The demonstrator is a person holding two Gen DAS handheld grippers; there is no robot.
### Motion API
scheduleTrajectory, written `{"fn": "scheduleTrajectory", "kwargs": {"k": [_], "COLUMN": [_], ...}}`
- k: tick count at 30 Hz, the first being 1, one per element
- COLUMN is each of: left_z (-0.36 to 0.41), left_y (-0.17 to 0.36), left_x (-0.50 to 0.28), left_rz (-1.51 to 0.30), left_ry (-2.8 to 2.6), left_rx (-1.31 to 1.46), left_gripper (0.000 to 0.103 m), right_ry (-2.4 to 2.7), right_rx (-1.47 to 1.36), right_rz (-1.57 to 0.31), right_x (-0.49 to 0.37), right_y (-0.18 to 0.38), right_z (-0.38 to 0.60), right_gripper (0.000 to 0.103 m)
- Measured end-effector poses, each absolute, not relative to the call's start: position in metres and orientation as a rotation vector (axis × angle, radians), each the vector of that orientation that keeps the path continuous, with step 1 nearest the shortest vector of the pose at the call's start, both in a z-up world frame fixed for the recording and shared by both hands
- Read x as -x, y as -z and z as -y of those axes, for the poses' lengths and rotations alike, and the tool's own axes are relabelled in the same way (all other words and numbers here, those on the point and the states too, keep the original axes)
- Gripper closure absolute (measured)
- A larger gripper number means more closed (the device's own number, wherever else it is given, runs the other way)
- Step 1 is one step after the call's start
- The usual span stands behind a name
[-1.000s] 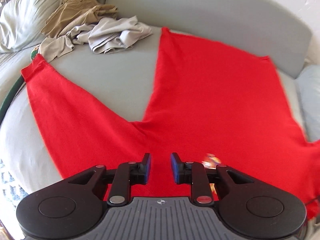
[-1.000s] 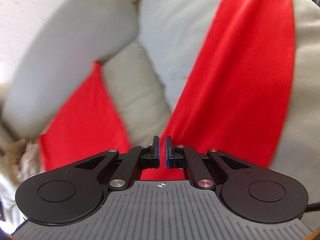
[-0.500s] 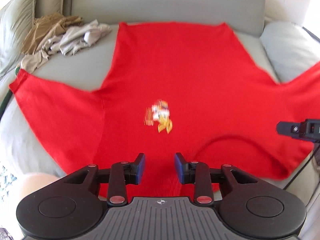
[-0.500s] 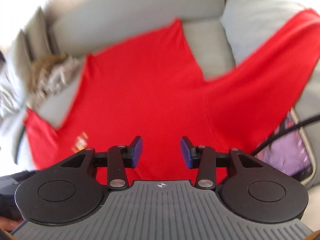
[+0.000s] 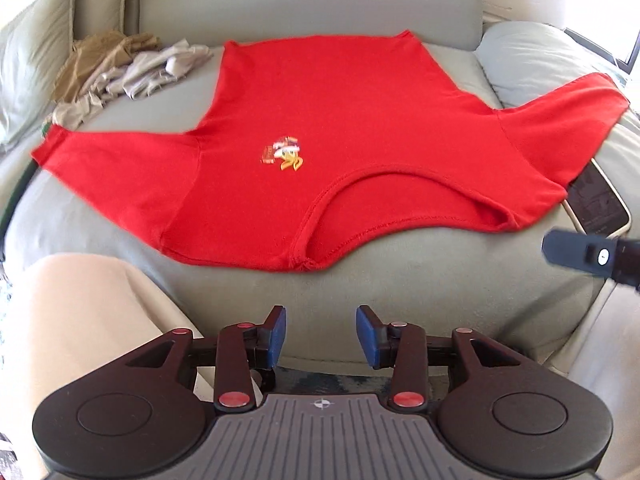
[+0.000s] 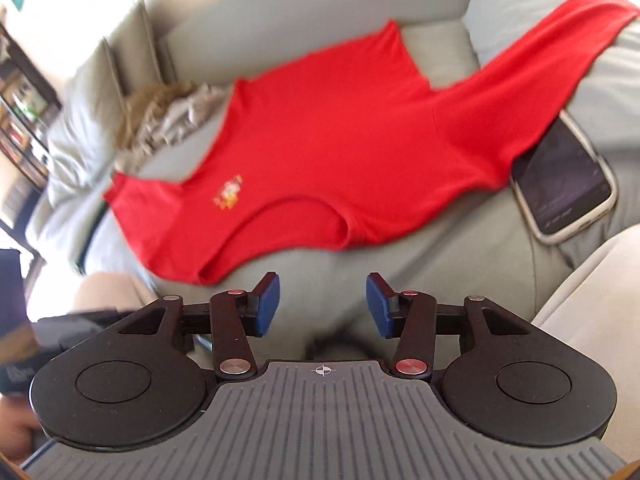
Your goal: Fold clothes
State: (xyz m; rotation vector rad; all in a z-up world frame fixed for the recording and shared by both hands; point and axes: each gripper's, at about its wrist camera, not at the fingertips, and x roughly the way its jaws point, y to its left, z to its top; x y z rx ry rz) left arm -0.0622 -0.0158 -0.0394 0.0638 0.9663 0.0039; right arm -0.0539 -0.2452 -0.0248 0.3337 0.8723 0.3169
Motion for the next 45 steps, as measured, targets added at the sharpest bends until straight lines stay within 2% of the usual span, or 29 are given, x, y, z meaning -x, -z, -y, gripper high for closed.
{"fn": "scheduleTrajectory", "kwargs": {"k": [1, 5, 8, 18, 26, 28, 29, 30, 32, 37, 41, 45], "left_z": [0.017, 0.02, 0.022, 0.01, -0.007, -0.01, -0.011, -0.012, -0.012, -0.011, -0.014, -0.013], "left_y": [0.034, 0.015, 0.008, 0.027, 0.035, 0.035, 0.035, 0.034, 0.032, 0.046, 0.069, 0.067], "left_x": [0.064, 0.073, 0.073, 0.071, 0.058, 0.053, 0.05, 0.046, 0.035, 0.006, -0.001, 0.006], "left_rz": [-0.942, -0.847, -0.803, -0.833, -0.839, -0.835, -0.828, -0.817, -0.791, -0.793, -0.873, -0.908], "left_ry": [-0.007, -0.02, -0.017, -0.013, -0.016, -0.012, -0.002, 0.007, 0.019, -0.041, -0.061, -0.046], "left_rx": [-0.065, -0.067, -0.057, 0.009, 0.061, 0.065, 0.059, 0.05, 0.028, -0.005, -0.005, 0.011], "left_gripper": [0.058, 0.057, 0.054, 0.047, 0.046, 0.046, 0.046, 0.047, 0.048, 0.047, 0.047, 0.046], "right_ry": [-0.322, -0.365, -0.34, -0.302, -0.306, -0.297, -0.289, -0.281, -0.266, -0.202, -0.17, -0.174], "right_rx": [-0.334, -0.375, -0.387, -0.37, -0.313, -0.305, -0.299, -0.292, -0.272, -0.196, -0.213, -0.261], "right_rz": [-0.839, -0.804, -0.772, -0.8, -0.844, -0.84, -0.829, -0.817, -0.799, -0.787, -0.856, -0.928], "right_x": [0.06, 0.076, 0.083, 0.079, 0.062, 0.057, 0.053, 0.05, 0.039, 0.002, -0.012, -0.008], "right_y": [0.02, 0.012, 0.007, 0.012, 0.023, 0.026, 0.027, 0.027, 0.028, 0.039, 0.061, 0.069], "right_z": [0.248, 0.255, 0.262, 0.252, 0.235, 0.234, 0.234, 0.235, 0.235, 0.232, 0.238, 0.245], "right_gripper": [0.049, 0.047, 0.037, 0.037, 0.037, 0.039, 0.046, 0.061, 0.082, 0.082, 0.082, 0.082]}}
